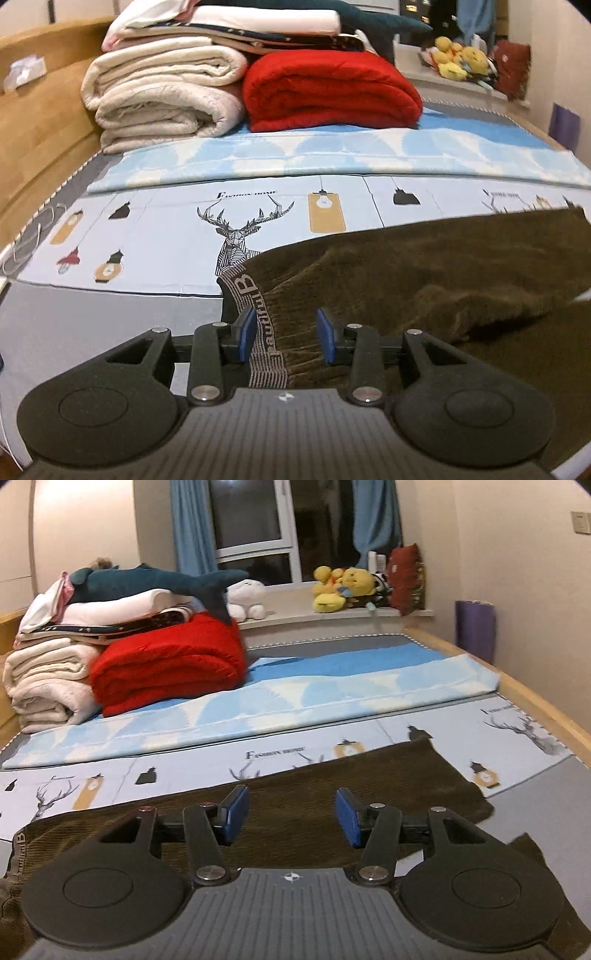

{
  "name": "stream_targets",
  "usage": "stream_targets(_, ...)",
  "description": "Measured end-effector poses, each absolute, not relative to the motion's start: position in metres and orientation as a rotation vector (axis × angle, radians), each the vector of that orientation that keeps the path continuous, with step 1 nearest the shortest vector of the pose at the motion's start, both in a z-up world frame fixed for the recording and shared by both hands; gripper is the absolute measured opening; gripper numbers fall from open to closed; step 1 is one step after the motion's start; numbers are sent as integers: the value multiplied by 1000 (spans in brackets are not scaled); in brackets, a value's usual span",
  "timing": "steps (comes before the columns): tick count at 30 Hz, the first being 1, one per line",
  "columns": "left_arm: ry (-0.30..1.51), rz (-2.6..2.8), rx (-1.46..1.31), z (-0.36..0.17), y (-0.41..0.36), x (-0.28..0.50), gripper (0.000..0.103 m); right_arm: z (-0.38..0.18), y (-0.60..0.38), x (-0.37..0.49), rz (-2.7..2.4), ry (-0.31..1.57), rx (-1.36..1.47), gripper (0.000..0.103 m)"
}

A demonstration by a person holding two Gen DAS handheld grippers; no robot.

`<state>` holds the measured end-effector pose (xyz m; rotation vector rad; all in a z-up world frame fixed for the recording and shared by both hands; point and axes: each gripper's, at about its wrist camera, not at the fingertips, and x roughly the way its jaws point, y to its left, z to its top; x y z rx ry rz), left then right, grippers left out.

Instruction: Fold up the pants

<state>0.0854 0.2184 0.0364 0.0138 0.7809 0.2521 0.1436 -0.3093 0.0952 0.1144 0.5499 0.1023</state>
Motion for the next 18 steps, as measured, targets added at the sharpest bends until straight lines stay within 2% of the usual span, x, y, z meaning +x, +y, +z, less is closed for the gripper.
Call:
stream_targets(3, 799, 238, -81, 41, 224, 95, 39, 100, -296, 149, 116, 537, 110, 53)
stream_targets(4, 807, 223, -115, 42, 225, 101, 30, 102, -292, 152, 119, 531, 120, 51)
stream_targets(5, 817, 211, -126, 43, 223, 110, 12, 104, -290, 155, 126, 527, 133, 42)
stream_targets(6, 823, 222, -114, 45, 221, 121, 7, 106, -289, 158, 135, 528, 148, 36)
stream_targets(8, 816, 264, -91, 50, 219, 149, 3, 108, -288, 164, 139, 525, 178, 10)
stream_targets(9, 808, 266, -103, 51, 219, 161, 2, 110, -287, 167, 135, 521, 195, 7)
stream_targets(14, 745, 254, -144, 29, 219, 222, 3, 108, -278, 179, 156, 553, 235, 6)
stream_targets(18, 795, 194, -83, -13, 217, 264, 8, 105, -270, 187, 205, 594, 230, 7)
